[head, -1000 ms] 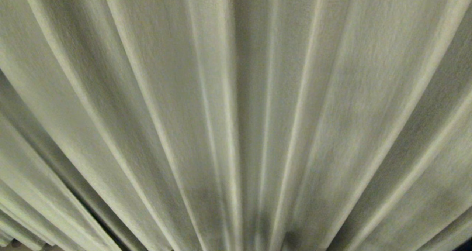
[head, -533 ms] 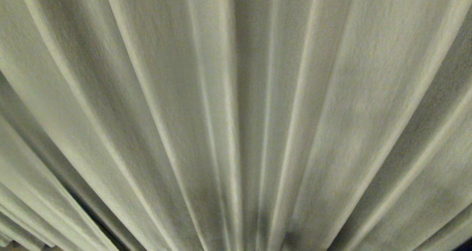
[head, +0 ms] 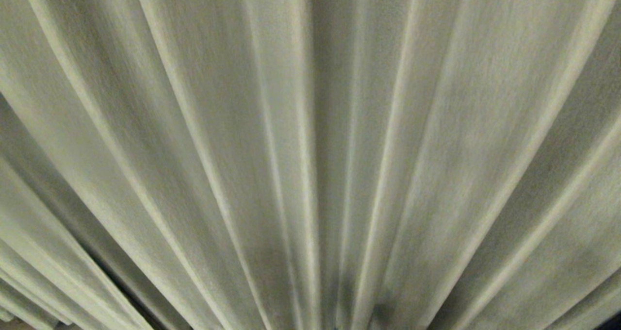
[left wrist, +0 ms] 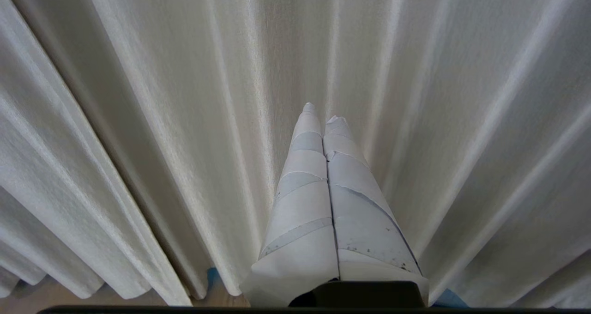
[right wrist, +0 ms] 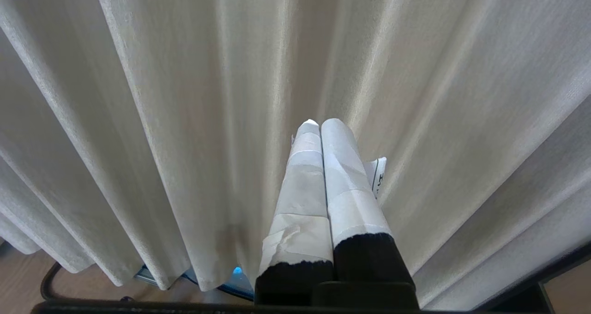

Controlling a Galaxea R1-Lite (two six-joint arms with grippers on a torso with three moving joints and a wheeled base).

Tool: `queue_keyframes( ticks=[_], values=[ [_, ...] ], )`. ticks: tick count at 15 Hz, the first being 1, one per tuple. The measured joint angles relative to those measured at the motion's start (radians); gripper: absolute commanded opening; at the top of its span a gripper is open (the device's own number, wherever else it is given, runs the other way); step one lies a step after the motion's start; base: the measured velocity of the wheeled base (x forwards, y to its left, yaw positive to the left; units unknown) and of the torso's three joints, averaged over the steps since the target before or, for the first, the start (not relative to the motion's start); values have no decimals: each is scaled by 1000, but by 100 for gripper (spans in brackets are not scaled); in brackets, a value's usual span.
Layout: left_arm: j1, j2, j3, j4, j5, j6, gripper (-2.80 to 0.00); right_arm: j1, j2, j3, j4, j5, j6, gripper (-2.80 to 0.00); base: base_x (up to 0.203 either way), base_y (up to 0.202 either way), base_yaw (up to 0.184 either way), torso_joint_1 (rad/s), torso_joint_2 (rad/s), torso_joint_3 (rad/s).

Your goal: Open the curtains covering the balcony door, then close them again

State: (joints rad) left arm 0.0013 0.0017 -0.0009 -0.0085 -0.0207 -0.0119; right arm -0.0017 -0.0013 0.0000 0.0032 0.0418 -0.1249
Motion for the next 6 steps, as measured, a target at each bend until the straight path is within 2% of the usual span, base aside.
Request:
queue_keyframes(
  ticks=[6],
  values=[
    [0,0,1,0,0,0,-280,0,0,0,-1,-2,63,-280,0,0,0,0,0,0]
  ],
)
